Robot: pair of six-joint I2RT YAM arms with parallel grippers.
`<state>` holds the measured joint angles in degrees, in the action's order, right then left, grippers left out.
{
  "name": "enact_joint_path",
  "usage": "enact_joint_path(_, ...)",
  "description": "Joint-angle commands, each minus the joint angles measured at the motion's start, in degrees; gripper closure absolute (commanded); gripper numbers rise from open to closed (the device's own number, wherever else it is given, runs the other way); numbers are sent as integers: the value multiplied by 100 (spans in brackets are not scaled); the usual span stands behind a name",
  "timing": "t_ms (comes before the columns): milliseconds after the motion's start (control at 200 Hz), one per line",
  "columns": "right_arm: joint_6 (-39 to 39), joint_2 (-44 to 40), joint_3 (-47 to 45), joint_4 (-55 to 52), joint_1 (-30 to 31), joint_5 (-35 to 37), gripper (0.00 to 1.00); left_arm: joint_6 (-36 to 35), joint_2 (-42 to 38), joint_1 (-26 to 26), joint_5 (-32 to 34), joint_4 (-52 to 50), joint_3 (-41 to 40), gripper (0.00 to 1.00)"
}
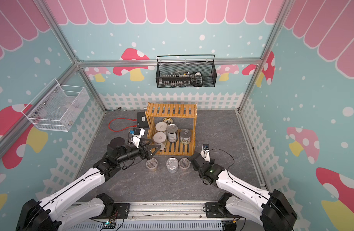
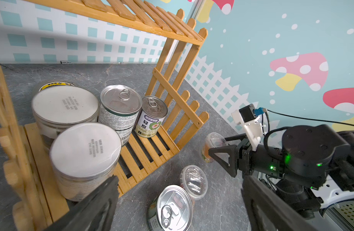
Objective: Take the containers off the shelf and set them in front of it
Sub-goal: Place the container at the center of the board.
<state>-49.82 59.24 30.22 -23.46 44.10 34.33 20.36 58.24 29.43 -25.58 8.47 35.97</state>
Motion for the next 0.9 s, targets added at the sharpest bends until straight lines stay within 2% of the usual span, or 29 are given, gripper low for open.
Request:
enact_joint_path(0, -152, 185, -218, 464, -98, 73, 29, -66, 19, 44, -87, 59, 40, 1)
enact_joint_path(275, -160, 614, -487, 980, -239, 26, 25, -76, -10, 54, -26, 35, 25, 1)
enact_joint_path(555, -334, 544, -491, 573, -288, 82, 13, -94, 11, 54, -12, 15, 33, 1)
enact_joint_path(896, -380, 287, -407, 174, -296, 210, 11, -102, -22, 53, 2, -21, 51, 1)
